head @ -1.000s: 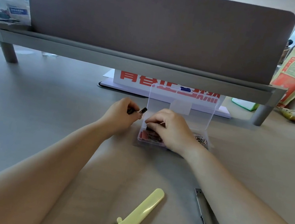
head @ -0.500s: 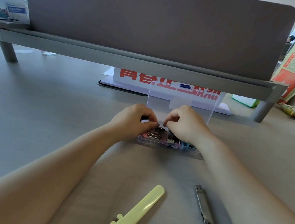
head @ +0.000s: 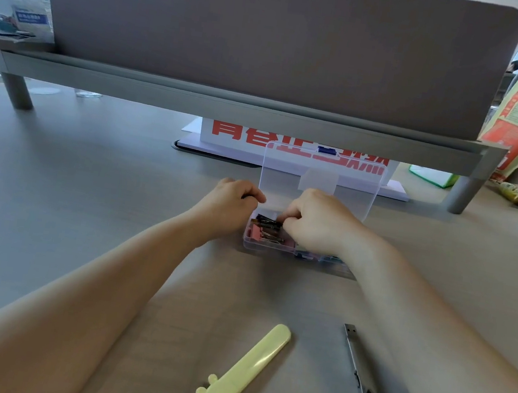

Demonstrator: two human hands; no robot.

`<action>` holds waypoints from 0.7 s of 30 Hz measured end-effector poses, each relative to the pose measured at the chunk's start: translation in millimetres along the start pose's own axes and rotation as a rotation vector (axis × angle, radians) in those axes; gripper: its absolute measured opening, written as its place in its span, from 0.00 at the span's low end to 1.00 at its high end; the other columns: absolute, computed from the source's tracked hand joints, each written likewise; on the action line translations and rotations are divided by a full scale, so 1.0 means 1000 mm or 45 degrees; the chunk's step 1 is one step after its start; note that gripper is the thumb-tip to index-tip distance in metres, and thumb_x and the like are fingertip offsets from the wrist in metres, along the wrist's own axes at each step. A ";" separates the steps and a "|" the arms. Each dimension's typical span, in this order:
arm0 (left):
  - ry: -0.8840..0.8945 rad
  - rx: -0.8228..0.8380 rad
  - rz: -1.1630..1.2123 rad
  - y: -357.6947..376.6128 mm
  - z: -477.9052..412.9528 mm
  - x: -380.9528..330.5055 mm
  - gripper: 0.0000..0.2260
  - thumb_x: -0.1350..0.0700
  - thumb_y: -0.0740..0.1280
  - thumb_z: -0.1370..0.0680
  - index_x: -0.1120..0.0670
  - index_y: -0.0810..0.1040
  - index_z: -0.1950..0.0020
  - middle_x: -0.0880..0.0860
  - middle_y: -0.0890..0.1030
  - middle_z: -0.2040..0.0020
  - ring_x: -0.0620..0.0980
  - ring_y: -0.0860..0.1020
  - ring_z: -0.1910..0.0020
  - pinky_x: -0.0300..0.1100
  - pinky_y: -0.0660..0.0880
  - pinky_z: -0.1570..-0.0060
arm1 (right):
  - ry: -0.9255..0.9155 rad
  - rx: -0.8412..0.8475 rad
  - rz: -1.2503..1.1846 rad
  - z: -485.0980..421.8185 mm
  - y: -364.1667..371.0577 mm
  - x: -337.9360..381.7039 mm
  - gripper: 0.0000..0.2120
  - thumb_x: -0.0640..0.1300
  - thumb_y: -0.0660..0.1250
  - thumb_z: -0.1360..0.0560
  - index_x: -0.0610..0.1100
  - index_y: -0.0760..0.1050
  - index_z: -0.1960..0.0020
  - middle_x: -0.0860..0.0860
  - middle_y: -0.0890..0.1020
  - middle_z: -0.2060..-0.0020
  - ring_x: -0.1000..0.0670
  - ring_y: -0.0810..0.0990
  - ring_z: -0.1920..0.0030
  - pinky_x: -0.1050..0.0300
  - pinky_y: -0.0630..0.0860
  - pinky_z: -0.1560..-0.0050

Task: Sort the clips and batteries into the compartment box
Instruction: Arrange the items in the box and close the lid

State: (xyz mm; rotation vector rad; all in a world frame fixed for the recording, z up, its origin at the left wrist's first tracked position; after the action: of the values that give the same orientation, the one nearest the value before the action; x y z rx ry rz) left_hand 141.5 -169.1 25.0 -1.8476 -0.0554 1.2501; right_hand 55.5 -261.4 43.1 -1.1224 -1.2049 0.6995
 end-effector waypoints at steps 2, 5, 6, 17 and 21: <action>-0.004 0.000 0.004 0.000 0.001 -0.001 0.14 0.59 0.54 0.19 0.51 0.76 0.40 0.54 0.67 0.34 0.51 0.71 0.44 0.42 0.70 0.43 | -0.032 0.027 0.015 0.001 0.004 0.005 0.14 0.44 0.58 0.24 0.48 0.82 0.50 0.49 0.81 0.58 0.47 0.76 0.57 0.58 0.73 0.61; 0.047 -0.022 -0.031 -0.002 0.002 -0.003 0.16 0.60 0.54 0.18 0.52 0.72 0.33 0.54 0.66 0.33 0.50 0.70 0.40 0.41 0.66 0.37 | -0.017 -0.042 -0.054 0.003 -0.003 0.007 0.16 0.41 0.57 0.23 0.48 0.80 0.42 0.49 0.81 0.44 0.46 0.77 0.46 0.51 0.77 0.45; 0.089 -0.039 -0.047 -0.004 0.003 -0.005 0.16 0.60 0.55 0.18 0.52 0.71 0.32 0.54 0.67 0.33 0.50 0.70 0.39 0.40 0.66 0.36 | 0.003 -0.076 -0.083 0.004 -0.006 0.005 0.16 0.40 0.56 0.23 0.48 0.79 0.42 0.49 0.81 0.43 0.46 0.77 0.44 0.50 0.76 0.42; 0.368 -0.049 -0.066 0.002 0.008 -0.017 0.13 0.60 0.65 0.22 0.52 0.77 0.38 0.48 0.83 0.47 0.42 0.78 0.53 0.33 0.75 0.51 | 0.076 -0.158 -0.196 0.005 -0.014 -0.007 0.13 0.36 0.57 0.24 0.46 0.77 0.47 0.46 0.82 0.48 0.45 0.79 0.47 0.51 0.76 0.44; 0.396 -0.087 -0.141 0.001 0.010 -0.020 0.12 0.59 0.64 0.21 0.51 0.78 0.39 0.48 0.82 0.45 0.41 0.75 0.53 0.29 0.70 0.54 | 0.064 -0.173 -0.225 0.005 -0.014 -0.008 0.12 0.36 0.58 0.24 0.47 0.77 0.49 0.47 0.83 0.49 0.46 0.79 0.48 0.50 0.77 0.43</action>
State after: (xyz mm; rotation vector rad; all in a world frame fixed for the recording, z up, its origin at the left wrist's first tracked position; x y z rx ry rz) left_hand 123.5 -172.5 38.0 -2.0494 -0.0297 0.8848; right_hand 47.2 -272.1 52.7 -1.1229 -1.3063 0.4583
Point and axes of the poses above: each hand's wrist, its own z-axis away from the middle knuckle, its own y-axis out of the palm, x = y × z, the point moved 8 cm from there along -z, towards the middle knuckle
